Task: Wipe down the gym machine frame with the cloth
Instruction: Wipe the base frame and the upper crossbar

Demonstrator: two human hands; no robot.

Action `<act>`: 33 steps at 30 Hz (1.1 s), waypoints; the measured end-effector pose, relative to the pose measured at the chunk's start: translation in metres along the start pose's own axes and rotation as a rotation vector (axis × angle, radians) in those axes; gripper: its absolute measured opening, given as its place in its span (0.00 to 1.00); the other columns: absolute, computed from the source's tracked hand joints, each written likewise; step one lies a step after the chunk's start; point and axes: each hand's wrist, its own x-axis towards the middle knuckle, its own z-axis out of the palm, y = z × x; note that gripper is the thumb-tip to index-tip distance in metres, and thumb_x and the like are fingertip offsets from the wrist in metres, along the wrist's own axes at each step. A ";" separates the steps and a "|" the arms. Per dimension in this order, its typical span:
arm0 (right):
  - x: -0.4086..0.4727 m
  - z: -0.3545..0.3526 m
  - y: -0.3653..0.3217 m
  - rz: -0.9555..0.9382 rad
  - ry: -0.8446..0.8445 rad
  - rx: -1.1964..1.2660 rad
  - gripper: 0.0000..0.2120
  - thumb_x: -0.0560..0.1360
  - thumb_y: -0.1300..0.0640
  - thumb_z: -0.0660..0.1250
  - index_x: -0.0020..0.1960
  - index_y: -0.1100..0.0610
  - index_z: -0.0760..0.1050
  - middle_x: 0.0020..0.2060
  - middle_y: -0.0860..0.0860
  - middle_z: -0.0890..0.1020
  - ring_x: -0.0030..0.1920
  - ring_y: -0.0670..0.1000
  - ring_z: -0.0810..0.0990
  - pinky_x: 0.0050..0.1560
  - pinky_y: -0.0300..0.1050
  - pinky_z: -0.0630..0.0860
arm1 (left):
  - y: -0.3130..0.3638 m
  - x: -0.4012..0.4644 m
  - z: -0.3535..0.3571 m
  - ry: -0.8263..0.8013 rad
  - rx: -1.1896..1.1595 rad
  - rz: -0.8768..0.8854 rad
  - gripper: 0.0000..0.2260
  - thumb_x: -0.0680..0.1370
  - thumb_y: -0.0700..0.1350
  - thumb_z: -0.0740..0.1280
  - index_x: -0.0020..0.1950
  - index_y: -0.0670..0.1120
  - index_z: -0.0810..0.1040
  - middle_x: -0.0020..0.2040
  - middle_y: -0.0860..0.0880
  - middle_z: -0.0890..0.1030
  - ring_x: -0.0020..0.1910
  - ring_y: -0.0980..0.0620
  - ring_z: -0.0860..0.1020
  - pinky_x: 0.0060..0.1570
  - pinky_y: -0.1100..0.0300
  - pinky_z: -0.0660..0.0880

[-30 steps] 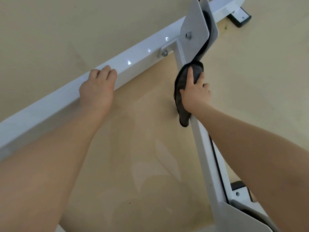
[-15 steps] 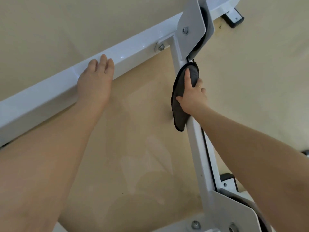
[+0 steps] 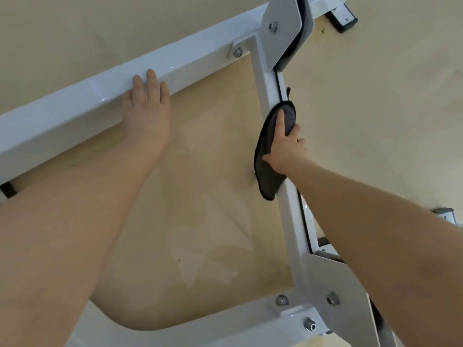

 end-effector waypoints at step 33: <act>-0.122 0.054 0.066 -0.533 -0.129 -1.076 0.29 0.80 0.47 0.49 0.77 0.55 0.43 0.76 0.54 0.39 0.74 0.58 0.34 0.70 0.55 0.31 | 0.009 -0.211 0.030 -0.579 -0.045 0.515 0.14 0.79 0.47 0.56 0.64 0.50 0.71 0.62 0.50 0.75 0.58 0.50 0.74 0.49 0.61 0.70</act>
